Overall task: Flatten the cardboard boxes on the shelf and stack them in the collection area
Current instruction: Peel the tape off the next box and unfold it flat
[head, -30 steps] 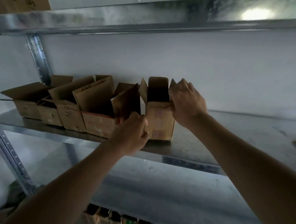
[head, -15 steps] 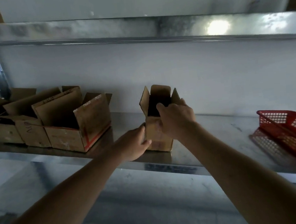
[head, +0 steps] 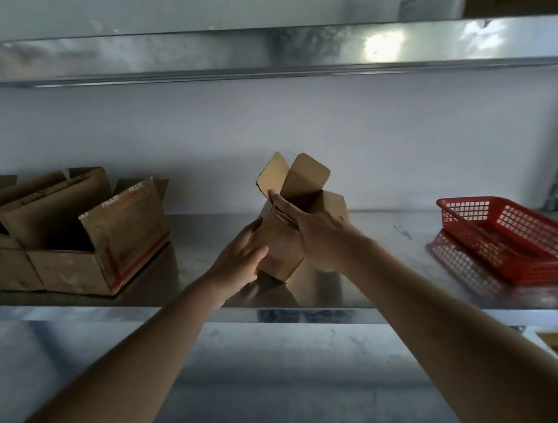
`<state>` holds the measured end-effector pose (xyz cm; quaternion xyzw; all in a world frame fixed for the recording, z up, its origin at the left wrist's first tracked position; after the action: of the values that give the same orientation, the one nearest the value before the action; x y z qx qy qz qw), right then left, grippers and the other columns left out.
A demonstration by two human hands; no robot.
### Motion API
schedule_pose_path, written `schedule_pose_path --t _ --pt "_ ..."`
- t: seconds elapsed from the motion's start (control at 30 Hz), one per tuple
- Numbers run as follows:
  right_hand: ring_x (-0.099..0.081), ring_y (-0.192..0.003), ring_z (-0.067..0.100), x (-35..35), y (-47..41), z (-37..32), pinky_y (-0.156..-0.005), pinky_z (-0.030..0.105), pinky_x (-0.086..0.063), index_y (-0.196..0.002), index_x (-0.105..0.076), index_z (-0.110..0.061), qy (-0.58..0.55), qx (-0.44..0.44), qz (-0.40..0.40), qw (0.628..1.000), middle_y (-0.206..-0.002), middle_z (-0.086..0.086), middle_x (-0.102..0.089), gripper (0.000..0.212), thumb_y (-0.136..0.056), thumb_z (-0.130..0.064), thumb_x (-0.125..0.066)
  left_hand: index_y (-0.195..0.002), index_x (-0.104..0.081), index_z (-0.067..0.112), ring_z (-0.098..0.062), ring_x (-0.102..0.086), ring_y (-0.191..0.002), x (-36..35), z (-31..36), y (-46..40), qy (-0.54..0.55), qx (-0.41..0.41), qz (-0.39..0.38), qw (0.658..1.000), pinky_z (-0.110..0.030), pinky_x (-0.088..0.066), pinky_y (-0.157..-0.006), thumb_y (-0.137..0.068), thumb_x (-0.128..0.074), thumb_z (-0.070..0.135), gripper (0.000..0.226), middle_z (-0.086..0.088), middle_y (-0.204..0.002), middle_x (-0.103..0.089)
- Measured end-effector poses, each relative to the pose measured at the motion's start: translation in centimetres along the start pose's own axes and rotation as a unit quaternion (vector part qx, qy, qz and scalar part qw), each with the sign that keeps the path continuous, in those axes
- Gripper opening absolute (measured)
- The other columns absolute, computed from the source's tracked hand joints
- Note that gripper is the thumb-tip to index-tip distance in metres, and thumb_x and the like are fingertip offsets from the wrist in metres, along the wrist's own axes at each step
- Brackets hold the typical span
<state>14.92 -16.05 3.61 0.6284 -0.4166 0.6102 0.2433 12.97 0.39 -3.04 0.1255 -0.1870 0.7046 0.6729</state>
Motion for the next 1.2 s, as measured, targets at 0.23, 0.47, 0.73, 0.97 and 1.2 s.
schedule_pose_path --t 0.23,0.47,0.73,0.97,1.2 --pt "-0.016 -0.157 0.031 -1.6 1.1 3.0 -0.126 0.057 -0.019 -0.161 0.001 -0.051 -0.362 0.025 0.084 0.928 -0.172 0.001 -0.010 0.080 -0.110 -0.002 -0.035 -0.132 -0.058 0.043 -0.010 -0.060 -0.115 1.0 2.3 -0.8 0.103 -0.033 0.226 0.968 -0.033 -0.054 -0.092 -0.104 -0.052 0.042 0.029 0.008 -0.136 -0.060" --pt "-0.065 -0.116 0.045 -5.7 3.3 2.9 -0.090 0.062 -0.057 -0.159 -0.016 -0.049 -0.782 -0.064 0.104 0.611 -0.144 0.021 -0.053 0.067 -0.111 -0.010 -0.040 -0.133 -0.065 0.019 0.000 -0.065 -0.112 1.7 7.2 -0.9 0.013 -0.220 0.219 0.951 -0.019 -0.052 -0.092 -0.096 -0.075 0.029 0.040 0.004 -0.127 -0.068" --pt "-0.059 -0.114 0.017 -7.6 7.6 8.3 -0.081 0.036 -0.062 -0.142 -0.030 -0.044 -0.746 -0.208 0.192 0.602 -0.128 -0.004 -0.054 0.058 -0.097 -0.035 -0.066 -0.145 -0.060 0.020 -0.009 -0.062 -0.122 -4.3 9.6 -2.0 -0.134 -0.224 0.100 0.960 -0.020 -0.048 -0.104 -0.091 -0.079 0.033 0.059 0.002 -0.139 -0.065" --pt "-0.053 -0.120 0.026 -6.9 11.3 14.7 -0.097 0.035 -0.048 -0.141 -0.044 -0.014 -0.418 -0.394 0.242 0.782 -0.136 0.008 -0.050 0.071 -0.084 -0.032 -0.083 -0.148 -0.053 0.038 -0.017 -0.046 -0.143 -9.7 10.1 -3.0 -0.255 -0.238 -0.004 0.937 -0.028 -0.033 -0.118 -0.092 -0.075 0.038 0.060 0.006 -0.156 -0.049" --pt "-0.064 -0.118 0.019 -4.1 11.8 15.0 -0.100 0.041 -0.054 -0.150 -0.049 -0.025 -0.344 -0.260 0.256 0.865 -0.134 0.001 -0.064 0.069 -0.090 -0.042 -0.078 -0.148 -0.050 0.047 -0.022 -0.032 -0.153 -11.5 10.9 -3.8 -0.323 -0.196 -0.072 0.923 -0.037 -0.021 -0.121 -0.094 -0.074 0.036 0.060 0.009 -0.164 -0.037"
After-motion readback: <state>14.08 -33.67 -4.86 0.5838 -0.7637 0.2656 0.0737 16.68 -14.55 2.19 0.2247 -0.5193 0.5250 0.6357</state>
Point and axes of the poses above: each hand's wrist, its own y-axis away from the middle knuckle, its own x-axis out of the back of the hand, z = x × y, the point moved 4 cm from there along -y, towards the middle knuckle
